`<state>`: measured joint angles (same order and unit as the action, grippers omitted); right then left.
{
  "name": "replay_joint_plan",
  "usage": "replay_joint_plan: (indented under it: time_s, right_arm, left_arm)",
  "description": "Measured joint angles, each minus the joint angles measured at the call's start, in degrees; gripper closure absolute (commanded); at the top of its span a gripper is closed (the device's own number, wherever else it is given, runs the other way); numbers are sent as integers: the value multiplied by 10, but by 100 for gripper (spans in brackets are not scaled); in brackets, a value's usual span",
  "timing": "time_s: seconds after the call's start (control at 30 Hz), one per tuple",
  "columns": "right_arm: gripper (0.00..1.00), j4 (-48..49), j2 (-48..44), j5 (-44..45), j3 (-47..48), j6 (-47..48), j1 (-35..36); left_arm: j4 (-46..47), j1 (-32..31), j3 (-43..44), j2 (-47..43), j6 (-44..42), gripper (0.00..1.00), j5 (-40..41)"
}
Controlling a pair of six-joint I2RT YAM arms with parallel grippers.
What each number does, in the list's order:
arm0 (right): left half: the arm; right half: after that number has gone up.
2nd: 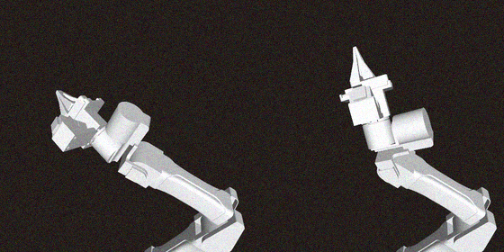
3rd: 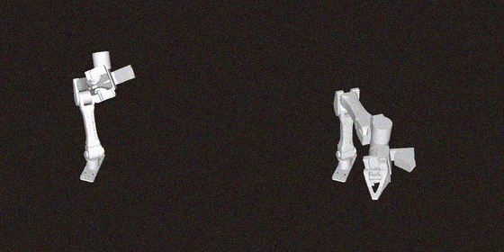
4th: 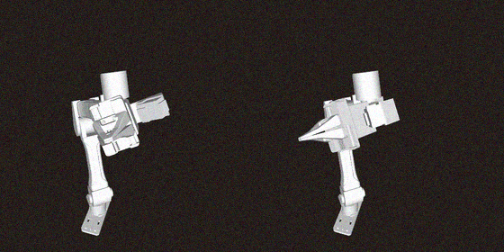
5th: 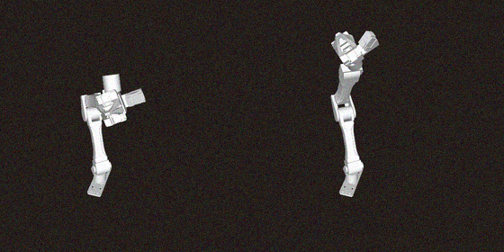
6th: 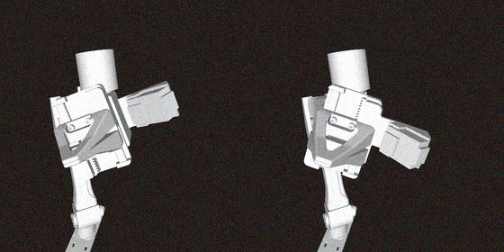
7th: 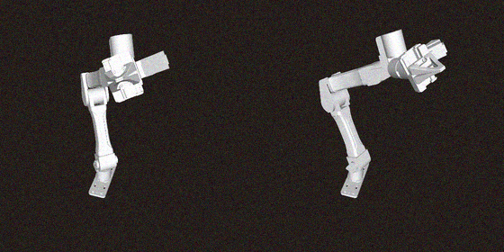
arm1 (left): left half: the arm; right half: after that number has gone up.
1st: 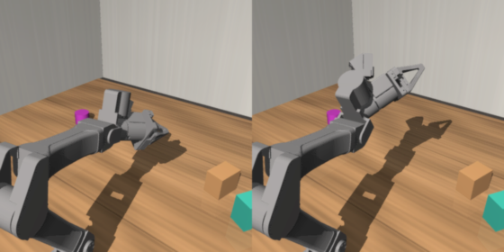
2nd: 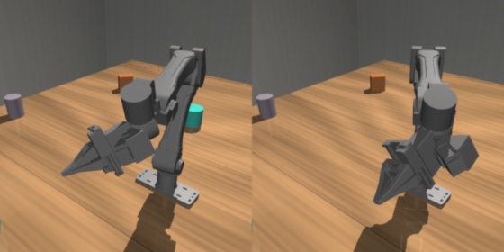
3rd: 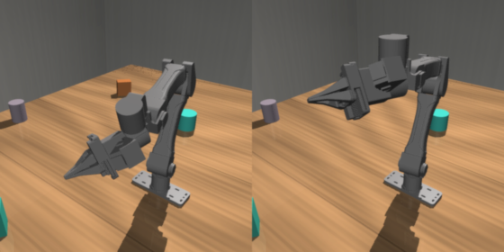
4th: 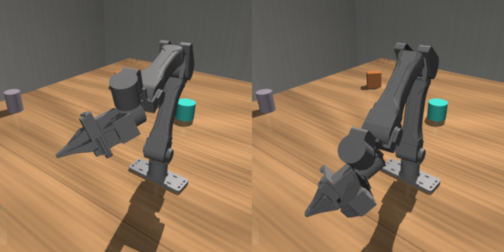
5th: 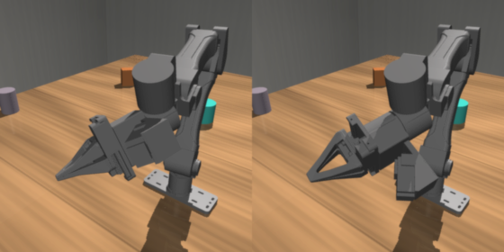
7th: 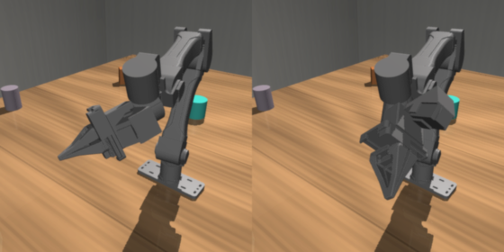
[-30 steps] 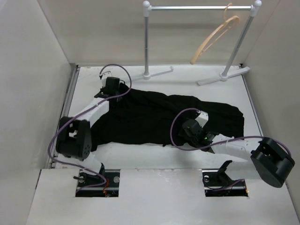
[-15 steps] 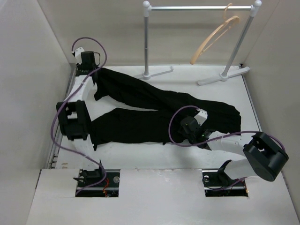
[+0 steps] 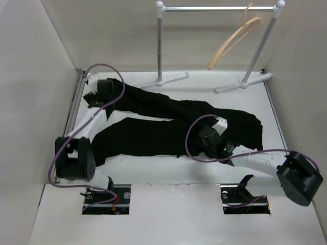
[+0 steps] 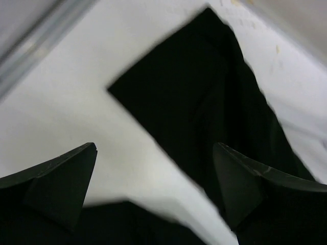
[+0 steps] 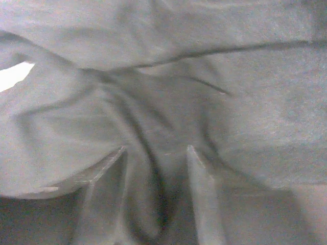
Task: Place the trousers on the hanger
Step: Fold the trousers
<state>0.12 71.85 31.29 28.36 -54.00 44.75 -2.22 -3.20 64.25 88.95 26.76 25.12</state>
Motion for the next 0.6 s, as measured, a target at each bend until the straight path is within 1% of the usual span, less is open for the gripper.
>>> replay_joint_plan:
  time_s: [0.03,0.07,0.1,0.13,0.17,0.2,0.23,0.27,0.33,0.37,0.4,0.43,0.47,0.5,0.53,0.57,0.6]
  right_arm:
    - [76,-2,-14,1,0,5,3]
    - [83,-4,-30,3,0,9,4]
    - [86,-8,-46,5,0,12,5]
    - [86,-13,-63,7,0,13,5]
    - [86,-20,-80,10,0,14,4]
    - [84,-28,-96,11,0,14,1]
    - [79,-39,-116,14,0,14,-5]
    - [71,-49,-136,20,0,14,-13]
    - [51,-68,-178,31,0,13,-36]
    - [42,-77,-200,38,0,12,-51]
    - [35,-85,-217,46,0,12,-67]
    - [30,-94,-233,52,0,12,-88]
    - [28,-102,-247,57,0,13,-113]
    - [26,-109,-255,61,0,15,-142]
    - [24,-114,-259,64,0,17,-170]
    - [23,-118,-260,64,0,19,-201]
    - [22,-122,-258,64,0,22,-233]
  left_arm:
    - [13,-19,-45,-31,10,4,2]
    - [24,-36,-82,-52,19,23,2]
    - [33,-47,-107,-61,30,44,0]
    - [37,-50,-120,-60,41,54,-2]
    - [38,-50,-125,-50,48,53,-6]
    - [43,-49,-125,-34,53,46,-8]
    - [54,-46,-123,-16,57,36,-10]
    - [59,-44,-120,2,62,29,-10]
    - [65,-35,-103,51,75,25,-13]
    - [67,-30,-92,76,82,21,-17]
    - [69,-23,-80,102,89,19,-22]
    - [70,-16,-69,123,96,20,-26]
    - [71,-10,-56,146,103,30,-30]
    - [72,-3,-41,167,107,47,-24]
    - [75,2,-25,180,115,60,-27]
    - [78,8,-9,193,124,71,-32]
    - [82,14,4,205,132,79,-35]
